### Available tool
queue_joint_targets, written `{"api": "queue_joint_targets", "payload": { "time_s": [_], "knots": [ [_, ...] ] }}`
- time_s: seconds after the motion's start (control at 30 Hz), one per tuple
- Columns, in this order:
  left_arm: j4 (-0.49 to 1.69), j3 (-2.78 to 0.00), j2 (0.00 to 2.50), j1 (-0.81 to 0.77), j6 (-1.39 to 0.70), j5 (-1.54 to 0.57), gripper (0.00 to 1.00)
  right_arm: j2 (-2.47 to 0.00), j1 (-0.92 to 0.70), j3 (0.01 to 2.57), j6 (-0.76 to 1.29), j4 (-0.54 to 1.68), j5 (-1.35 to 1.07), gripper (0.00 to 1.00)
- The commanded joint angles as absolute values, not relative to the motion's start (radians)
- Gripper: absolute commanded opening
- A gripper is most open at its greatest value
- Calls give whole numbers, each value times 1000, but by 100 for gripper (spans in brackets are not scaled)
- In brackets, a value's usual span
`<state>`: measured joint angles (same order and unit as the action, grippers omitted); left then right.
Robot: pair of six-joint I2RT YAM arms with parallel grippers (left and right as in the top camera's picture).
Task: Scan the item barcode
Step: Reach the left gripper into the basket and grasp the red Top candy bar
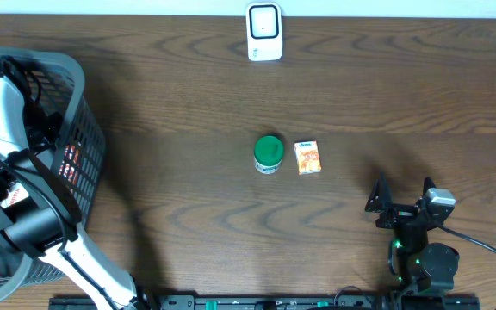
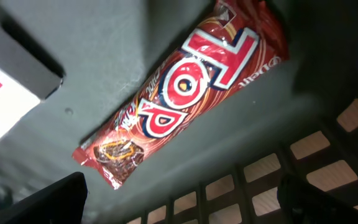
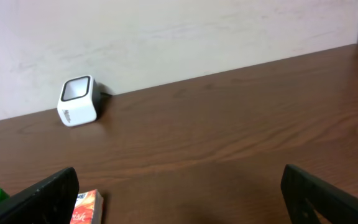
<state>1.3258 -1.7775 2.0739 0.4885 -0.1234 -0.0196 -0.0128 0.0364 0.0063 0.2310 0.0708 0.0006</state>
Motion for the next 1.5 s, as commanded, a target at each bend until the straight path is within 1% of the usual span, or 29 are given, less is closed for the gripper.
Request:
{"api": "queue_joint_targets", "payload": {
  "time_s": [0.0,0.17,0.7,0.73,0.77,0.8,0.83,0.87,1.0,1.07,1.13,1.17,1.27,1.4,1.43,1.47],
  "knots": [
    [1310,-1759,2086,488,-70,-7,98,-11,38,5,239,75,10,99],
    [1252,-1699,2087,488,-41,-7,98,-11,38,5,239,75,10,99],
    [1029,-1478,2087,488,-41,-7,99,-11,38,5,239,75,10,99],
    [1021,-1467,2087,488,-41,-7,91,-11,38,5,239,75,10,99],
    [1015,-1460,2087,488,-41,-7,74,-11,38,5,239,75,10,99],
    [1015,-1457,2087,488,-41,-7,47,-11,38,5,239,75,10,99],
    [1019,-1457,2087,488,-41,-7,34,-11,38,5,239,75,10,99],
    [1032,-1457,2085,488,-41,-7,25,-11,38,5,239,75,10,99],
    [1081,-1487,2070,488,-42,39,25,-11,38,5,239,75,10,99],
    [1127,-1539,2053,488,-57,92,20,-11,38,5,239,75,10,99],
    [1184,-1612,2027,489,-93,149,19,-11,38,6,239,75,10,99],
    [1213,-1651,2013,489,-108,178,15,-11,38,5,239,75,10,99],
    [1296,-1803,1954,489,-159,250,9,-11,38,5,239,75,10,99],
    [1330,-1970,1835,489,-262,226,8,-11,38,5,239,75,10,99],
    [1324,-1999,1795,489,-285,175,8,-11,38,5,239,75,10,99],
    [1306,-2020,1733,489,-299,65,8,-11,38,5,239,75,10,99]
  ]
}}
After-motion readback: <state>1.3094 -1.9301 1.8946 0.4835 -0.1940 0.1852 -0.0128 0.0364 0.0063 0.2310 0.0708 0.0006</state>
